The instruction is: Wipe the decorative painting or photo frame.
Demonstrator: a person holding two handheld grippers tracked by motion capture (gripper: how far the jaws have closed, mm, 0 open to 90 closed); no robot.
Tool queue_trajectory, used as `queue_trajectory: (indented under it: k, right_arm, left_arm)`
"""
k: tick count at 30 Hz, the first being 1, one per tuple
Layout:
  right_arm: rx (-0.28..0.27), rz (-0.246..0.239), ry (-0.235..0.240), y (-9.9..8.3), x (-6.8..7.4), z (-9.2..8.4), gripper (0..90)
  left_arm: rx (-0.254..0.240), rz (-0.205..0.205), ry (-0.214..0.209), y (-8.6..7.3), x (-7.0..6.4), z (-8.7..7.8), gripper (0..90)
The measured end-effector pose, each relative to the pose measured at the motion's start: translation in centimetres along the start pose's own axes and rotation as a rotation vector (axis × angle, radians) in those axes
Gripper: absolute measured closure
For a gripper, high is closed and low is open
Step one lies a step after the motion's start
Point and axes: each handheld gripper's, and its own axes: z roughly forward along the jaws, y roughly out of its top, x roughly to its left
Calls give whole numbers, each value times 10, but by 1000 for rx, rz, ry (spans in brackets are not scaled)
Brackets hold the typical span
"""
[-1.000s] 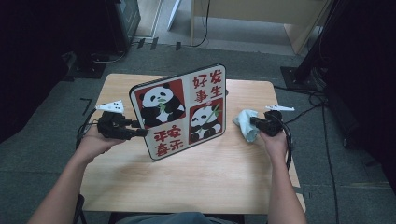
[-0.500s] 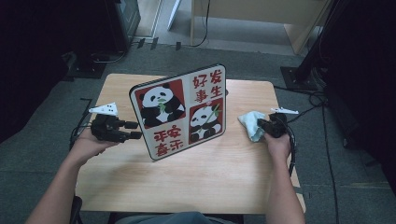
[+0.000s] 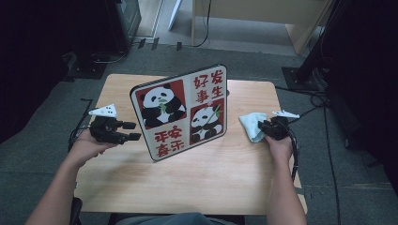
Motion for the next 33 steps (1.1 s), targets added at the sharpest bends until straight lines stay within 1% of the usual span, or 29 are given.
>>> queue_trajectory:
  k: [2,5,6,8,10,12,14,15,20,22,24,27,29,31,33]
  right_arm:
    - [-19,14,0,0,-2,-2,598]
    - [-32,17,-2,0,-2,-6,573]
    - [-27,13,-1,0,-1,-7,573]
    - [-21,9,2,0,1,-9,573]
    - [-30,5,0,1,3,-12,574]
    - [-55,-9,0,2,6,-16,574]
    - [-61,-14,5,2,9,-21,574]
    - [-63,-18,6,2,10,-23,573]
    - [-69,-34,15,-1,17,-36,573]
    - [-75,-49,23,-2,19,-42,569]
    - [-80,-52,46,-3,22,-48,566]
    - [-75,-82,57,-7,28,-54,556]
    - [-74,-97,65,-10,31,-57,547]
    - [-70,-103,82,-14,35,-59,548]
    - [-62,-115,95,-18,38,-61,543]
  left_arm:
    - [-3,0,3,-1,1,0,406]
    - [-3,1,10,-2,4,-1,402]
    - [-4,-3,13,-2,4,-1,400]
    - [-2,2,20,-4,5,-1,399]
    - [-3,12,32,-5,6,-1,398]
    - [-2,20,49,-7,8,0,397]
    - [2,18,71,-8,9,1,398]
    - [1,13,89,-8,10,1,400]
    - [-13,3,111,-9,13,2,398]
    - [-11,-2,122,-11,15,4,397]
    - [-6,-2,134,-13,16,6,394]
    - [7,3,144,-15,17,10,389]
    - [11,9,148,-15,18,12,393]
    - [21,25,161,-16,18,15,403]
    - [23,28,164,-16,19,17,405]
